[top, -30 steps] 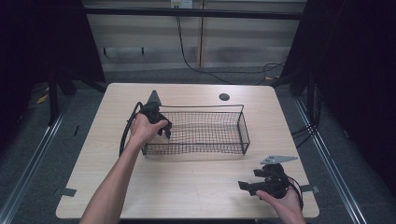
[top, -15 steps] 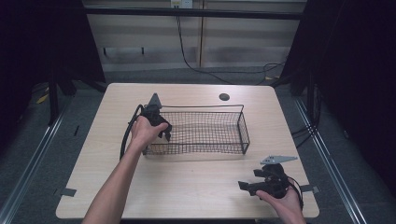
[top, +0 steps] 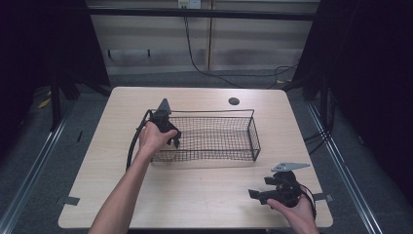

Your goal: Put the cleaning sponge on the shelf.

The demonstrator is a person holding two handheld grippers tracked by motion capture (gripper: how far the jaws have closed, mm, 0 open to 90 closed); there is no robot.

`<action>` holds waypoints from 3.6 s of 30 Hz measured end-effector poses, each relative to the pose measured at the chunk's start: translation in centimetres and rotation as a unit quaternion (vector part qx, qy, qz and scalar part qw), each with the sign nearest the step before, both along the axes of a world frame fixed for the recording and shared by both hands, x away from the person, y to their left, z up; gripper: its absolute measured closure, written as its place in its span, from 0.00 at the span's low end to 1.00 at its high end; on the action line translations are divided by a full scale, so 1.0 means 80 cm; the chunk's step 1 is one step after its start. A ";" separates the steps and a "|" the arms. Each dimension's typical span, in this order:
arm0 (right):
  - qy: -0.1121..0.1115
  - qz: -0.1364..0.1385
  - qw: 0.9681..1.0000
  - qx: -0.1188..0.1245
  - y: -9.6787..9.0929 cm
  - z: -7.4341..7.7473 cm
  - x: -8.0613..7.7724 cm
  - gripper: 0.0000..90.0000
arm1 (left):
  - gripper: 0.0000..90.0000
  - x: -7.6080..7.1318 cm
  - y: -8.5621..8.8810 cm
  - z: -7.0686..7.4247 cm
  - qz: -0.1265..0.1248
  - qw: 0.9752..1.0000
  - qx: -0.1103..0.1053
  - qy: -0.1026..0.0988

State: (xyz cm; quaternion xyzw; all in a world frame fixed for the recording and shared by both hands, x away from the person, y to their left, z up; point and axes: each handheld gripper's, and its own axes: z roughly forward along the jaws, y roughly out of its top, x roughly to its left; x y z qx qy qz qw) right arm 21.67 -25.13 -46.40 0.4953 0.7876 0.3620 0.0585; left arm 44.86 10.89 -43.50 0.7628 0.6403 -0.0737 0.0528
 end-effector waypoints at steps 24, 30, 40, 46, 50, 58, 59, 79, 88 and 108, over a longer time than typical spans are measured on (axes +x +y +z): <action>-0.001 -0.001 1.000 0.000 0.000 0.000 0.000 0.16 | 0.20 0.001 0.006 0.006 -0.015 0.999 -0.030 -0.004; -0.001 0.000 1.000 0.000 0.000 0.000 0.000 0.16 | 0.20 -0.002 0.009 0.016 -0.010 0.999 -0.044 -0.019; -0.002 -0.003 1.000 0.000 0.000 0.000 0.001 0.16 | 0.23 -0.004 0.018 0.029 -0.007 0.997 -0.066 -0.044; -0.004 -0.002 1.000 0.001 0.000 0.000 0.000 0.16 | 0.23 -0.005 0.025 0.036 -0.012 0.996 -0.071 -0.054; -0.004 -0.001 1.000 0.003 0.000 0.001 0.000 0.16 | 0.24 -0.007 0.030 0.041 -0.019 0.995 -0.079 -0.061; -0.006 -0.002 1.000 0.003 -0.001 0.002 -0.001 0.16 | 0.21 -0.011 0.036 0.053 -0.037 0.992 -0.099 -0.073; -0.006 -0.001 1.000 0.004 -0.001 0.002 0.000 0.16 | 0.21 -0.012 0.037 0.057 -0.045 0.990 -0.105 -0.084; -0.006 -0.001 1.000 -0.001 0.000 0.002 0.000 0.16 | 0.23 -0.038 0.054 0.084 -0.167 0.968 -0.151 -0.112; -0.005 -0.002 1.000 -0.001 0.001 0.001 0.000 0.16 | 0.24 -0.056 0.082 0.088 -0.200 0.951 -0.182 -0.151; -0.003 -0.004 1.000 0.000 0.000 0.001 0.000 0.16 | 0.24 -0.106 0.102 0.090 -0.257 0.921 -0.225 -0.189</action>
